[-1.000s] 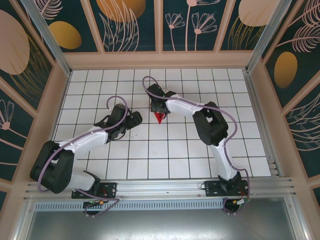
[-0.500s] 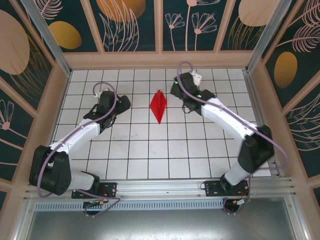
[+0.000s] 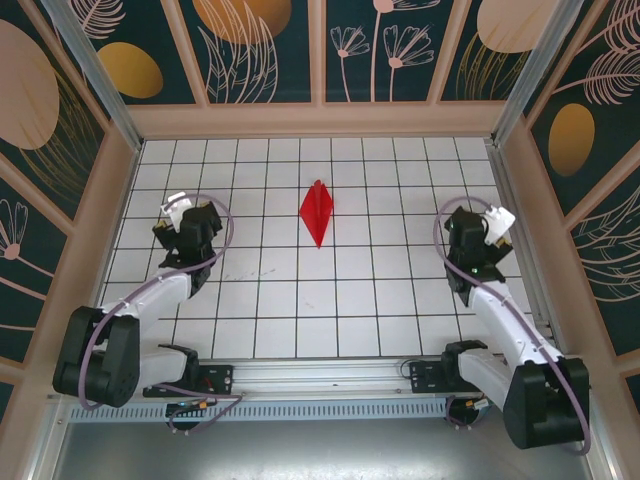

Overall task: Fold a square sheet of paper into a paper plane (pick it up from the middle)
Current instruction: Reset both arms

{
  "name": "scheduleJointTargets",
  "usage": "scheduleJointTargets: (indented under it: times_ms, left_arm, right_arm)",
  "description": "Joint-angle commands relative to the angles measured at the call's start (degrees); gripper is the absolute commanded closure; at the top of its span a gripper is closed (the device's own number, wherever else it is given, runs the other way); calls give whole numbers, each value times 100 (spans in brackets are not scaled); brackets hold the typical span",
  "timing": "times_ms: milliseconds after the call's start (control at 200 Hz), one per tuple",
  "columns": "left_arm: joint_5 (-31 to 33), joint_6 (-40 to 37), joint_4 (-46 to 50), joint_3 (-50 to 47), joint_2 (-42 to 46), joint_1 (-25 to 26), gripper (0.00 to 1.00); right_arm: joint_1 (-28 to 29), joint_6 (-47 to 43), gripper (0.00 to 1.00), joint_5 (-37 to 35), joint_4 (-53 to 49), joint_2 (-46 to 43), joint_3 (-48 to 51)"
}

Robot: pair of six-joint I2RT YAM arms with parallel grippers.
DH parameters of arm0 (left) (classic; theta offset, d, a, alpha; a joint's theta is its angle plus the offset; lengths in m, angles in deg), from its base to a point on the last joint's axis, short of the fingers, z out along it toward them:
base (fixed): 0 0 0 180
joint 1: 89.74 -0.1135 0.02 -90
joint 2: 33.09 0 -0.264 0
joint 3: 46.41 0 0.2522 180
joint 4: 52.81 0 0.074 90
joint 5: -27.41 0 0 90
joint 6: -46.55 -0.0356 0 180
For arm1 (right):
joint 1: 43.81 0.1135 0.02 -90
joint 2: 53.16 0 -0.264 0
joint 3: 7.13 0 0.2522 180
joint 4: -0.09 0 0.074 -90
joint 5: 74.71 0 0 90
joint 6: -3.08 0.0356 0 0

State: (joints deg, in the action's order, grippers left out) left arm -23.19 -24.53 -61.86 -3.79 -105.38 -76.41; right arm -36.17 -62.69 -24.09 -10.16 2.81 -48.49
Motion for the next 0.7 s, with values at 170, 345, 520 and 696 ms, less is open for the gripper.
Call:
scheduleJointTargets:
  times_ms: [170, 345, 520, 696]
  left_arm:
    - [-672, -1075, -2880, -1154, -50, -533, 1]
    - [-1784, -1361, -3777, -1329, -490, -809, 1]
    - [-2418, -1446, -4412, -1475, -809, -1044, 1]
    - [-2885, -1506, -4928, -1571, -1222, -1135, 1]
  right_arm:
    - [-273, -1376, 1, 460, 3807, 646, 1372]
    - [-283, -1761, 1, 845, 5162, 1629, 1577]
    - [-458, -2009, 1, 1644, 5779, 2227, 1421]
    - [-717, -2085, 1, 2591, 6477, 2840, 1423]
